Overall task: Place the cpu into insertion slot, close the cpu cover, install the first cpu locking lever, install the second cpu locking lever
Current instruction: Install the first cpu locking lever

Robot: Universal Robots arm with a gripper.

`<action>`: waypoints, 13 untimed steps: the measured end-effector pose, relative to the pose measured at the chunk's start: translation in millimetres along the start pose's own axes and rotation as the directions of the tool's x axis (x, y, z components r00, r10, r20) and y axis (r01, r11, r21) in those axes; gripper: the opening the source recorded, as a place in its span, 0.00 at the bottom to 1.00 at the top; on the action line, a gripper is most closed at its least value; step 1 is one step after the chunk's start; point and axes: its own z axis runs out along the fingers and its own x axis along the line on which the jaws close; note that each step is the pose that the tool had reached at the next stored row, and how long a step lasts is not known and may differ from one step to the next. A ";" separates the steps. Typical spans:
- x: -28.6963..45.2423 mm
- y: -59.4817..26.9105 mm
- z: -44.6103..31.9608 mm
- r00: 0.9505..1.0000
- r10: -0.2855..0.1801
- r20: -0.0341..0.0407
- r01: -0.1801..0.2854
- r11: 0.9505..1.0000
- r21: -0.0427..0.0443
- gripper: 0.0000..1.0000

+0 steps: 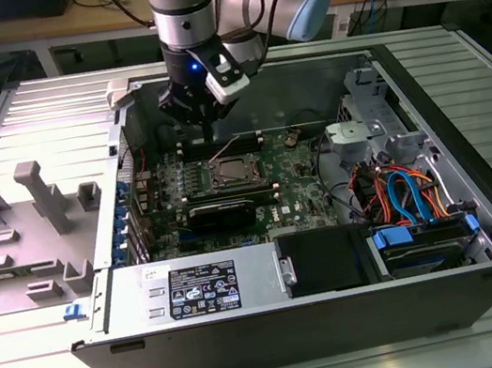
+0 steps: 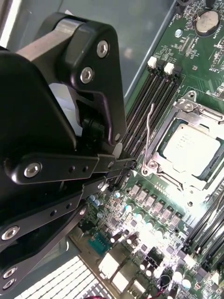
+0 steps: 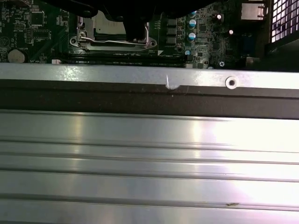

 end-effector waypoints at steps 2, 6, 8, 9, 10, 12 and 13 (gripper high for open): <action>-0.3 0.0 2.7 1.000 -0.001 0.000 0.001 1.000 0.000 0.11; -3.8 -0.1 10.0 1.000 -0.019 -0.001 0.019 1.000 0.005 0.11; -6.7 0.1 12.5 1.000 -0.024 -0.001 0.024 1.000 0.006 0.11; -7.2 0.2 13.4 1.000 -0.028 -0.001 0.028 1.000 0.006 0.11; -7.6 0.3 14.2 0.999 -0.033 -0.001 0.033 0.999 0.007 0.11; -9.2 0.6 15.8 0.999 -0.041 -0.001 0.041 0.999 0.007 0.11; -10.8 0.8 16.5 0.999 -0.043 -0.001 0.043 0.999 0.008 0.11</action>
